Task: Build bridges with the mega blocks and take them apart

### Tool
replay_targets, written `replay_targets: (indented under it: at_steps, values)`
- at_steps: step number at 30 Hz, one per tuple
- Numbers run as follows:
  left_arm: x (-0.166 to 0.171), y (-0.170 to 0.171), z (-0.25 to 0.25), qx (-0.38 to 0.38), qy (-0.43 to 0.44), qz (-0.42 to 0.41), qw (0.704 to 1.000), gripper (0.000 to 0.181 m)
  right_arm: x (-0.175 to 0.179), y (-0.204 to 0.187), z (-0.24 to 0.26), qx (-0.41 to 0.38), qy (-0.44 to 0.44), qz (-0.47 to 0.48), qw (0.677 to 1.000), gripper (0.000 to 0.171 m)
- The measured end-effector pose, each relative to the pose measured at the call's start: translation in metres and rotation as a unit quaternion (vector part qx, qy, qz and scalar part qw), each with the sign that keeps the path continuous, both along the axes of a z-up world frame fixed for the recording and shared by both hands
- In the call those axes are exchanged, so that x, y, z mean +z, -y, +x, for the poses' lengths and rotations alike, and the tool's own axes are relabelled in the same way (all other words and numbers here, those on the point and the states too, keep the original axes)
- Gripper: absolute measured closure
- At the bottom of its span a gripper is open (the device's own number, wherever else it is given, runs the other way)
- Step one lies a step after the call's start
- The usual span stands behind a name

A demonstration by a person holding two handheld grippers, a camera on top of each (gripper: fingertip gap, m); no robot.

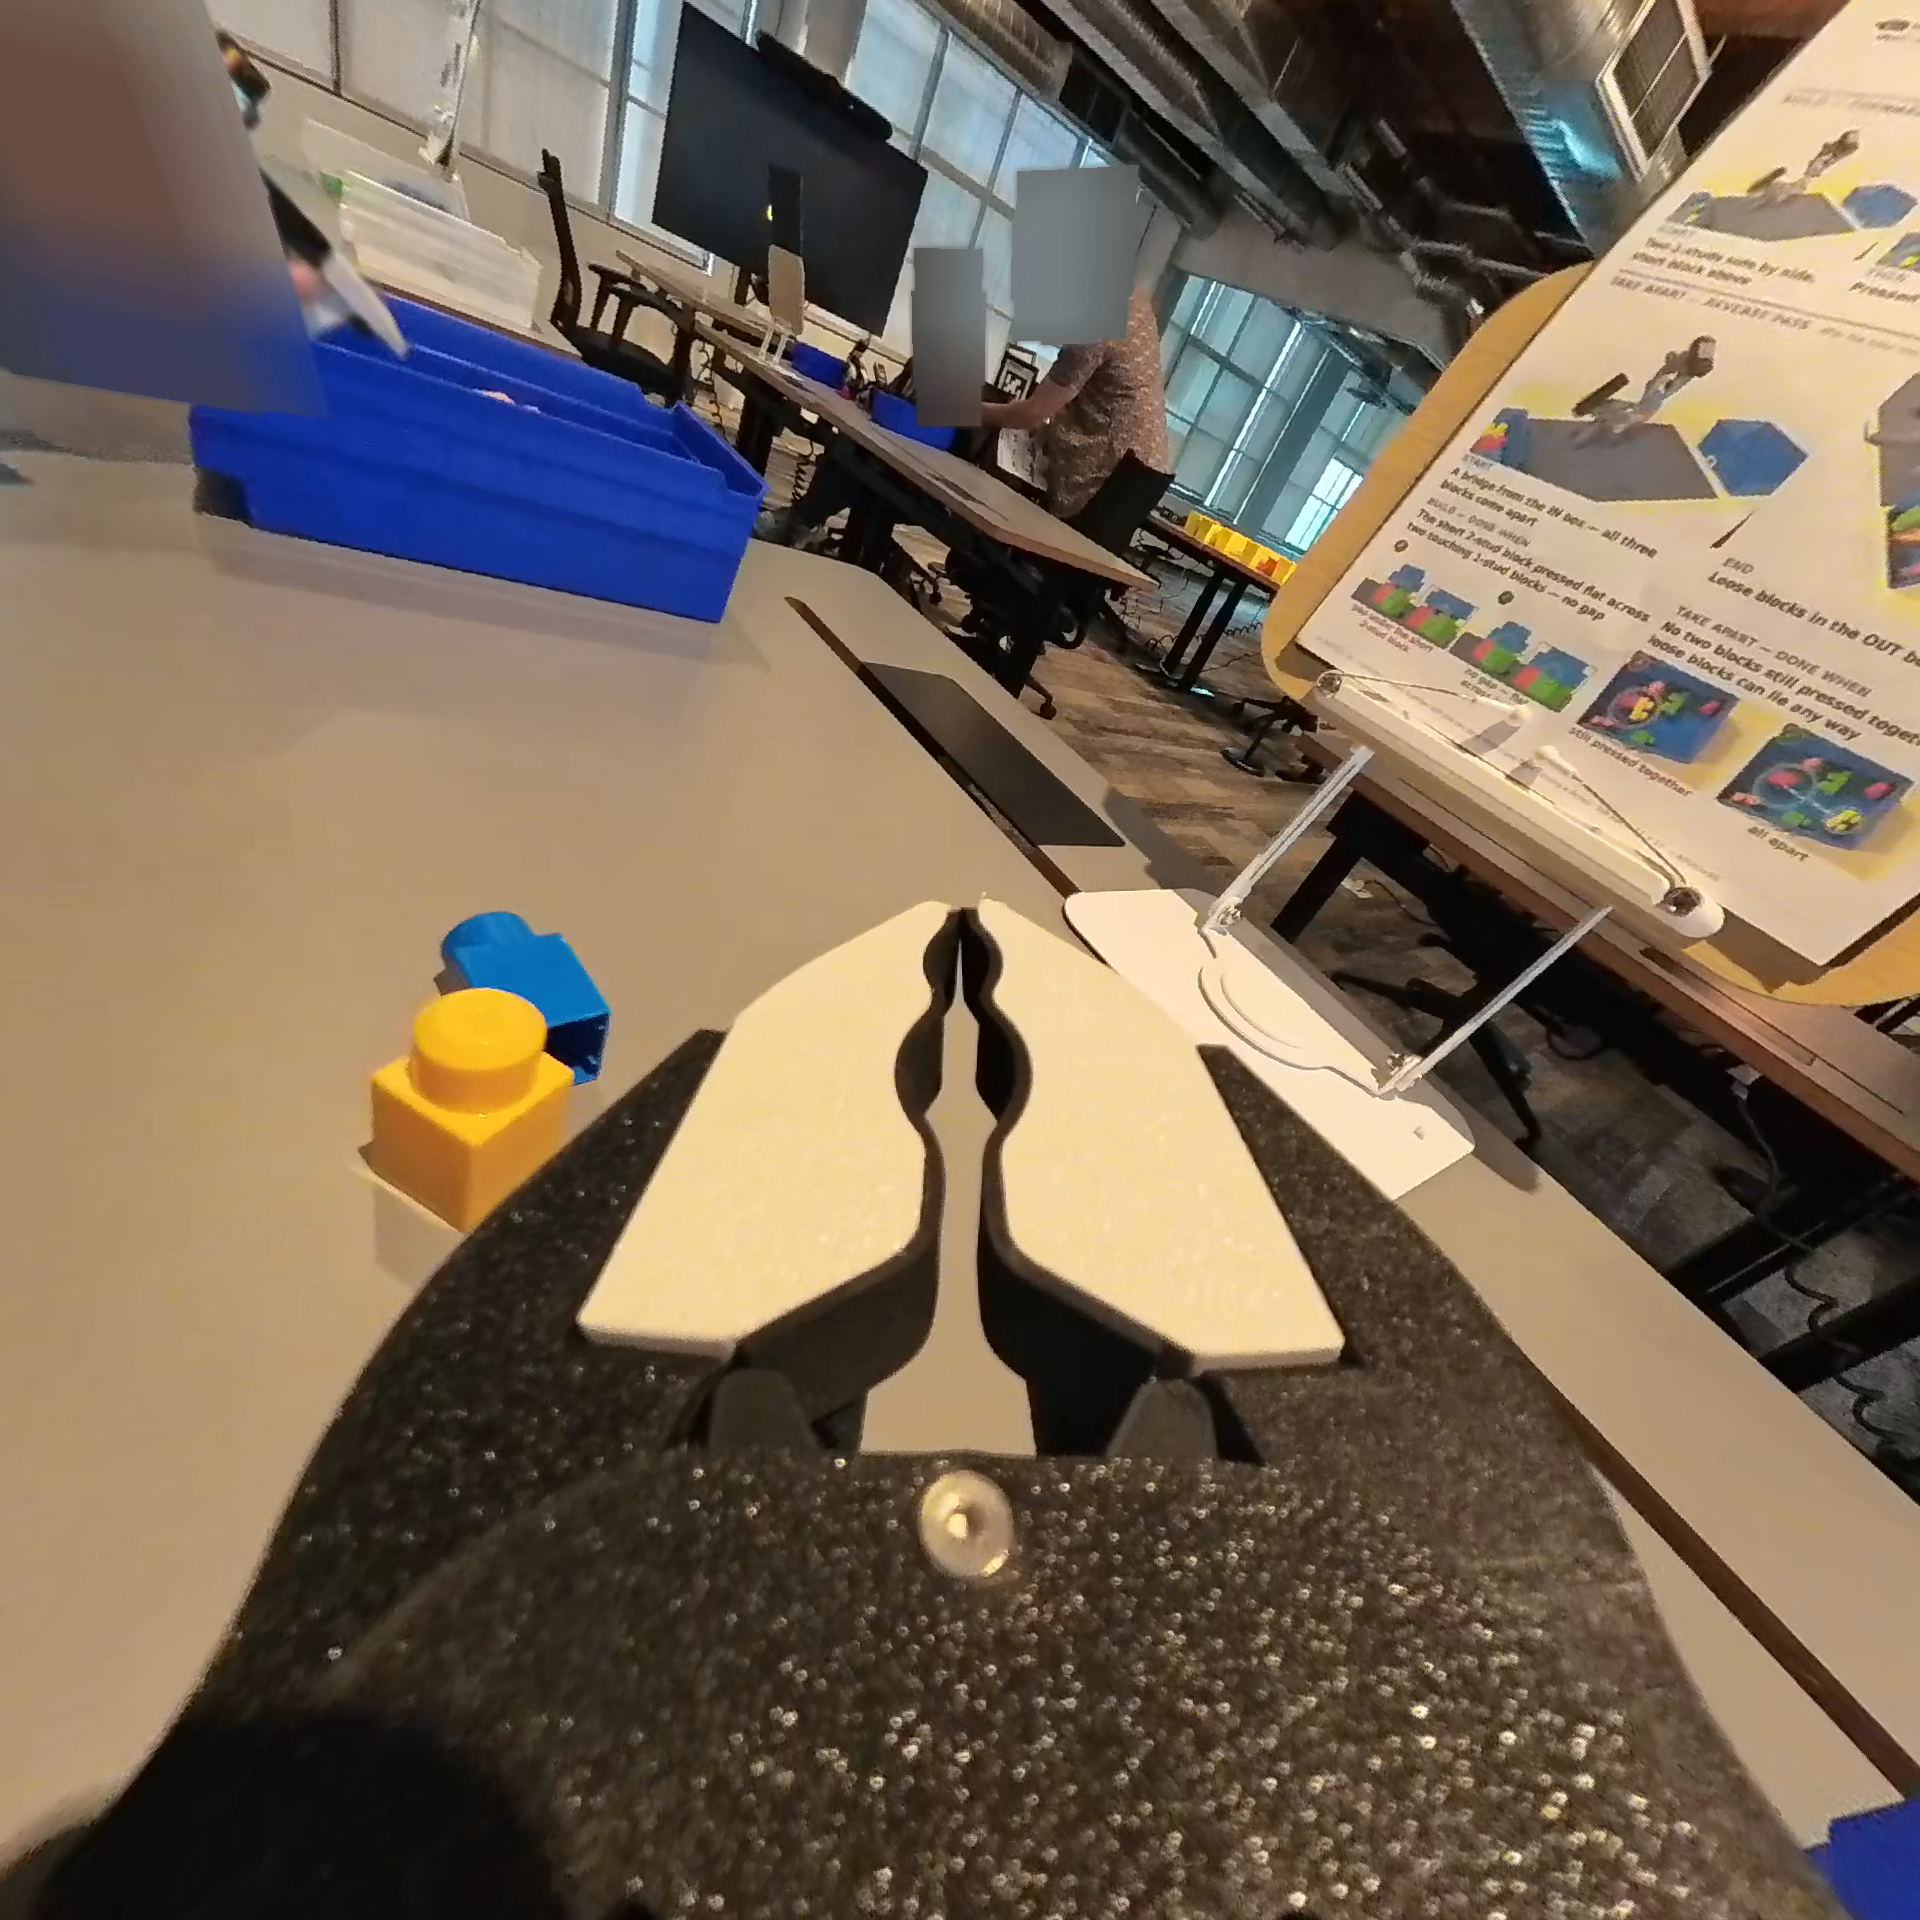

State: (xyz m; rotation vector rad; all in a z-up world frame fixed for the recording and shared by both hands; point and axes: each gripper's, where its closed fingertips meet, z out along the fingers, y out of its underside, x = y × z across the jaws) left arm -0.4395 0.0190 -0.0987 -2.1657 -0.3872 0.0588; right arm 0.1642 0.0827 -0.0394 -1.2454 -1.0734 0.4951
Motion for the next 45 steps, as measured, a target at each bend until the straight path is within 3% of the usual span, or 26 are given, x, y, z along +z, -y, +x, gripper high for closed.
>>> replay_targets:
  at_steps: [3, 6, 10, 15, 19, 28, 29, 30, 38, 42, 45]
  values:
    - [-0.038, -0.014, 0.003, -0.007, 0.026, -0.096, 0.995, 0.135, 0.002, 0.001, 0.001, 0.000, -0.001, 0.003, 1.000, 0.171]
    - [-0.053, -0.020, -0.001, 0.008, 0.018, -0.145, 0.989, 0.139, 0.005, 0.001, 0.004, -0.002, -0.003, 0.006, 1.000, 0.171]
    - [-0.053, -0.026, 0.000, 0.002, -0.001, -0.149, 0.989, 0.161, 0.006, -0.002, 0.009, -0.005, -0.006, 0.005, 1.000, 0.171]
    - [-0.053, -0.026, 0.005, -0.011, 0.020, -0.141, 0.990, 0.160, 0.008, -0.001, 0.011, -0.007, -0.009, 0.007, 1.000, 0.171]
    - [-0.057, -0.026, 0.008, -0.018, 0.045, -0.149, 0.988, 0.148, 0.007, -0.001, 0.009, -0.005, -0.006, 0.007, 1.000, 0.171]
    - [-0.056, -0.027, 0.011, -0.044, 0.043, -0.141, 0.988, 0.160, 0.005, 0.000, 0.006, -0.006, 0.003, 0.012, 1.000, 0.171]
    - [-0.053, -0.028, 0.013, -0.052, 0.044, -0.128, 0.990, 0.164, 0.005, 0.000, 0.007, -0.007, 0.002, 0.011, 1.000, 0.171]
    - [-0.043, -0.032, 0.018, -0.064, 0.052, -0.089, 0.993, 0.179, 0.005, -0.001, 0.007, -0.007, 0.001, 0.011, 1.000, 0.171]
    - [-0.010, -0.018, 0.021, -0.054, 0.043, -0.022, 0.997, 0.180, 0.011, 0.000, 0.010, -0.009, -0.004, 0.018, 1.000, 0.171]
    - [0.044, -0.014, 0.030, -0.062, 0.012, 0.084, 0.994, 0.180, 0.012, -0.001, 0.011, -0.010, -0.007, 0.017, 1.000, 0.171]
    - [0.103, -0.015, 0.074, -0.151, 0.023, 0.221, 0.963, 0.180, 0.011, -0.001, 0.010, -0.009, -0.007, 0.013, 1.000, 0.171]
